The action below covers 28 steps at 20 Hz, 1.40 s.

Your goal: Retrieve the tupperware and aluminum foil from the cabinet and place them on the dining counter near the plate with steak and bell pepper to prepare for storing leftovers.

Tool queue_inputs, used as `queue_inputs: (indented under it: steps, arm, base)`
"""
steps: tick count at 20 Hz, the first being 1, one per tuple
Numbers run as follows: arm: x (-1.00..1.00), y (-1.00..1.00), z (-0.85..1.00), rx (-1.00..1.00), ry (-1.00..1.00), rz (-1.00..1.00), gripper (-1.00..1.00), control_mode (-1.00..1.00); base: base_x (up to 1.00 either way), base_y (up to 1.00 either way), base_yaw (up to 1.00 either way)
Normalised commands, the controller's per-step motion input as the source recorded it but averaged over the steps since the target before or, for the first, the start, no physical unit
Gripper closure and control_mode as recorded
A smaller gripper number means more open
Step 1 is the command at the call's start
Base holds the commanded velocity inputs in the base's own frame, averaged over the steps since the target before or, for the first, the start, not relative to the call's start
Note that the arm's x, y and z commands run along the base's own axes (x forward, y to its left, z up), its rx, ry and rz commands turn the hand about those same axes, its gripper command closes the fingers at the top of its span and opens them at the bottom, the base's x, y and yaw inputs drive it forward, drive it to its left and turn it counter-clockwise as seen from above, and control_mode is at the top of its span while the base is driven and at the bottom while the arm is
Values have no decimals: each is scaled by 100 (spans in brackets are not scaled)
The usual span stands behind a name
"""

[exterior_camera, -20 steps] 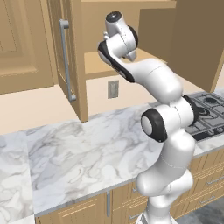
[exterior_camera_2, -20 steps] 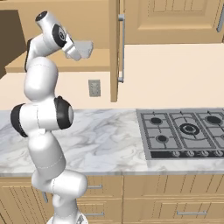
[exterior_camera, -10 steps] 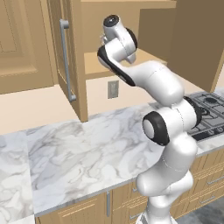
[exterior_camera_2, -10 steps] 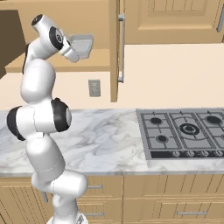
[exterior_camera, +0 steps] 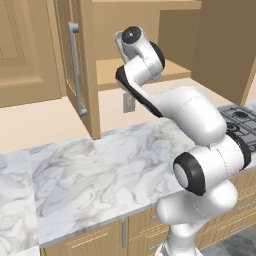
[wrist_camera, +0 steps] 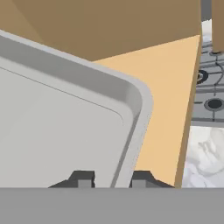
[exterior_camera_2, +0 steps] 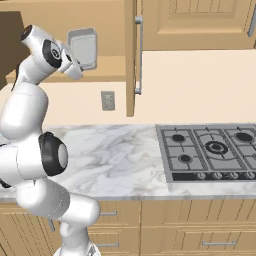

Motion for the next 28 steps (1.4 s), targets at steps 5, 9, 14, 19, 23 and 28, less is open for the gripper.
queue_inputs:
  steps: [5, 9, 14, 19, 23, 28]
  arm:
    - [-99, -18, 31, 1, 1, 0, 100, -100]
    - [-100, -23, 11, 0, 5, 0, 100, -100]
    - [-100, -28, -8, 3, 10, 0, 100, -100]
    - [-100, -15, -32, 4, 20, 0, 100, -100]
    - [-97, -5, -43, 0, 28, 0, 100, -100]
    - [-52, -27, -12, 0, 15, -6, 100, -100]
  base:
    - [0, 0, 0]
    - [0, 0, 0]
    - [0, 0, 0]
    - [0, 0, 0]
    - [0, 0, 0]
    - [0, 0, 0]
